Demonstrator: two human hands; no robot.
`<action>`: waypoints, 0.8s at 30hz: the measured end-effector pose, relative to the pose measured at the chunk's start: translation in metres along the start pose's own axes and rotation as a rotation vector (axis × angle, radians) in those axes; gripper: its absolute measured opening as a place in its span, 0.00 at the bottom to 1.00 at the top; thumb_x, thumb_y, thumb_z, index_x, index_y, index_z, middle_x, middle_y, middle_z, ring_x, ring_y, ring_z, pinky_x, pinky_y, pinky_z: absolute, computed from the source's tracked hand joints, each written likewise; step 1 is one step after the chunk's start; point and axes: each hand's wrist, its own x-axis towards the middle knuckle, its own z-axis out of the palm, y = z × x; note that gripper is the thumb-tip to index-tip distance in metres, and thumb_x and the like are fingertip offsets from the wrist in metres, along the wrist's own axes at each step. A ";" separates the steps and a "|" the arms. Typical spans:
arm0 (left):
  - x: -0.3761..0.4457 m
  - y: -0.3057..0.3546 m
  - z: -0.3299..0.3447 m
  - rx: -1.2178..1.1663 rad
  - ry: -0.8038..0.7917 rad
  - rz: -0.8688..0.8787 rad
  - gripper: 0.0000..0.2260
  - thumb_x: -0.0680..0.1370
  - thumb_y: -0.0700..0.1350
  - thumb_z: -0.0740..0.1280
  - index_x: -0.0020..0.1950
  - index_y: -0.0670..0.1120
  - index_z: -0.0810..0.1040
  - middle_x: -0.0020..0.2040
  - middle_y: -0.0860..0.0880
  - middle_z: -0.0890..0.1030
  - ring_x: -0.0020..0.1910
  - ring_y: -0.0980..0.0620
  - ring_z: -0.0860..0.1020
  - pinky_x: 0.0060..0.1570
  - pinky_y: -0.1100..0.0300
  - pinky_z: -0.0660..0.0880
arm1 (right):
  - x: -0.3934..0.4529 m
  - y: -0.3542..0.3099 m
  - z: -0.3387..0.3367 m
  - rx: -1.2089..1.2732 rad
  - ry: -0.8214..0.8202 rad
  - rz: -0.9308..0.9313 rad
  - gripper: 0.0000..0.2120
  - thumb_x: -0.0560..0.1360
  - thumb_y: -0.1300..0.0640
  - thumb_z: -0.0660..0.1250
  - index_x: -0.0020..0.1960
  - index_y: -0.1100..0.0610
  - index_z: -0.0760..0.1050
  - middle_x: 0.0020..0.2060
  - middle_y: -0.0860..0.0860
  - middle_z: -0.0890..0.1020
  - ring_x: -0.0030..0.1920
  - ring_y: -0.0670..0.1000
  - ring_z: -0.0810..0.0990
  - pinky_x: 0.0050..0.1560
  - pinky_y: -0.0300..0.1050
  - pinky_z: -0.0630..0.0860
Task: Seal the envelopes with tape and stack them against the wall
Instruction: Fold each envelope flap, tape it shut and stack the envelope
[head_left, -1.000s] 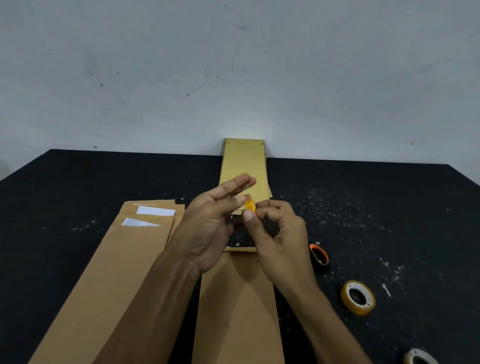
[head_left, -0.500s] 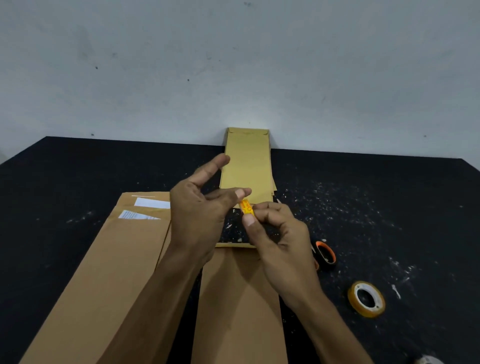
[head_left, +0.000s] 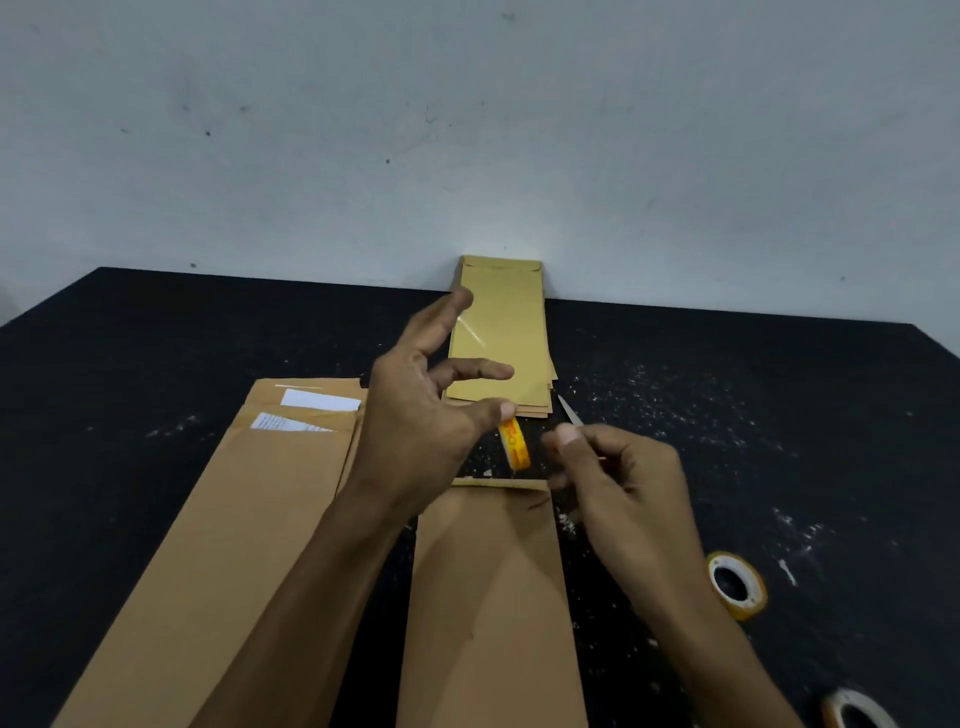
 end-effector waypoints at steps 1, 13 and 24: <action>0.000 0.001 -0.001 0.008 -0.020 -0.010 0.42 0.67 0.26 0.76 0.77 0.46 0.65 0.75 0.54 0.67 0.52 0.52 0.84 0.48 0.54 0.83 | 0.001 0.001 -0.007 -0.223 0.054 0.010 0.07 0.80 0.52 0.66 0.48 0.49 0.83 0.41 0.46 0.84 0.43 0.44 0.81 0.42 0.41 0.78; -0.011 0.004 0.002 0.027 -0.237 -0.120 0.41 0.67 0.25 0.74 0.76 0.49 0.67 0.78 0.53 0.64 0.52 0.53 0.84 0.45 0.51 0.83 | 0.005 -0.014 -0.032 -1.049 -0.154 0.302 0.09 0.80 0.51 0.65 0.52 0.53 0.66 0.48 0.51 0.69 0.48 0.53 0.68 0.47 0.48 0.68; -0.005 0.016 -0.019 -0.017 -0.189 -0.090 0.40 0.67 0.24 0.74 0.75 0.48 0.68 0.75 0.55 0.67 0.53 0.51 0.84 0.46 0.46 0.83 | 0.005 -0.016 -0.038 0.261 -0.298 0.177 0.24 0.62 0.53 0.78 0.57 0.57 0.81 0.42 0.65 0.84 0.37 0.60 0.80 0.24 0.37 0.69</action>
